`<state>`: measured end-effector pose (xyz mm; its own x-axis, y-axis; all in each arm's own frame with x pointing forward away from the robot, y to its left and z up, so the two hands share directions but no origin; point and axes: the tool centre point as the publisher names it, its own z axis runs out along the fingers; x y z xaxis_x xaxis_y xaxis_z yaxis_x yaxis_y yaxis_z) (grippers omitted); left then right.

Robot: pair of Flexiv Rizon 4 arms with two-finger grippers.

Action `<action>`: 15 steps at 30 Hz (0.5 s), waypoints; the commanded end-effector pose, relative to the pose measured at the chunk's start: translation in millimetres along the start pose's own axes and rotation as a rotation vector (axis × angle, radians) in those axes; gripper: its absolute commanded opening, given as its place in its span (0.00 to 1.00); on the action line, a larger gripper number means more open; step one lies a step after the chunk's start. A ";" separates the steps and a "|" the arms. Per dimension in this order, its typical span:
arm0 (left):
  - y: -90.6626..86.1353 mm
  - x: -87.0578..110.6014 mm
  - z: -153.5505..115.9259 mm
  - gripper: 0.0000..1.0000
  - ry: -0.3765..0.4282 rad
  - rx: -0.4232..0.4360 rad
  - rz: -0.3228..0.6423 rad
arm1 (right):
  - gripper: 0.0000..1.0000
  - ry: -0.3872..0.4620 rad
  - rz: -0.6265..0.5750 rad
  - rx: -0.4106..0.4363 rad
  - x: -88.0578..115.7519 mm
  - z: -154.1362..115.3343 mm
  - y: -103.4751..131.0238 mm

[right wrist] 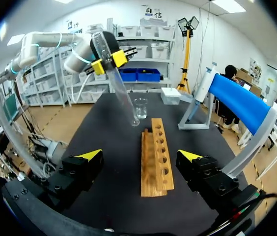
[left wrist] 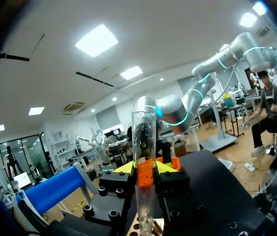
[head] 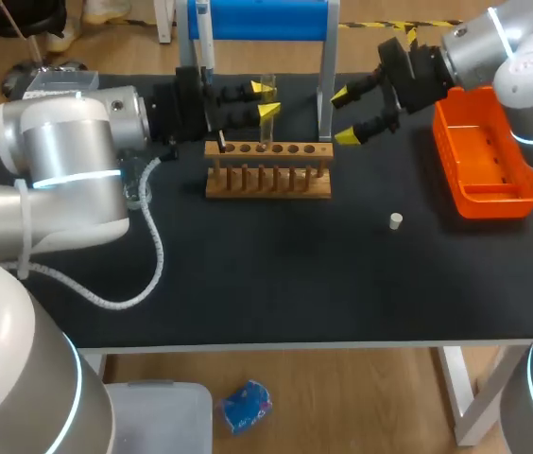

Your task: Invert the test tube, pick up the pipette, mount the tip to pipette, aspirate from beaker and dispense into the tube, eject the tip, return the pipette, and cap with the stopper.

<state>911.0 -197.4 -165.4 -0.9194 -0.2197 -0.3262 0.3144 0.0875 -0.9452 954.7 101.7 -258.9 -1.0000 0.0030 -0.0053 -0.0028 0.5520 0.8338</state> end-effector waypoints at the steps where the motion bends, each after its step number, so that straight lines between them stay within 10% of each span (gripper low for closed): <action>1: 11.2 -12.1 12.8 0.00 0.033 0.006 -0.018 | 1.00 0.009 -0.017 0.007 -6.5 3.1 -13.0; 15: 36.6 -33.2 28.3 0.00 0.029 -0.042 -0.067 | 1.00 0.022 -0.034 0.048 -19.9 15.8 -45.0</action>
<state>950.9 -209.9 -188.0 -0.9417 -0.2094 -0.2634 0.2444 0.1123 -0.9632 969.0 88.9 -303.2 -0.9995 -0.0213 -0.0241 -0.0320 0.5839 0.8112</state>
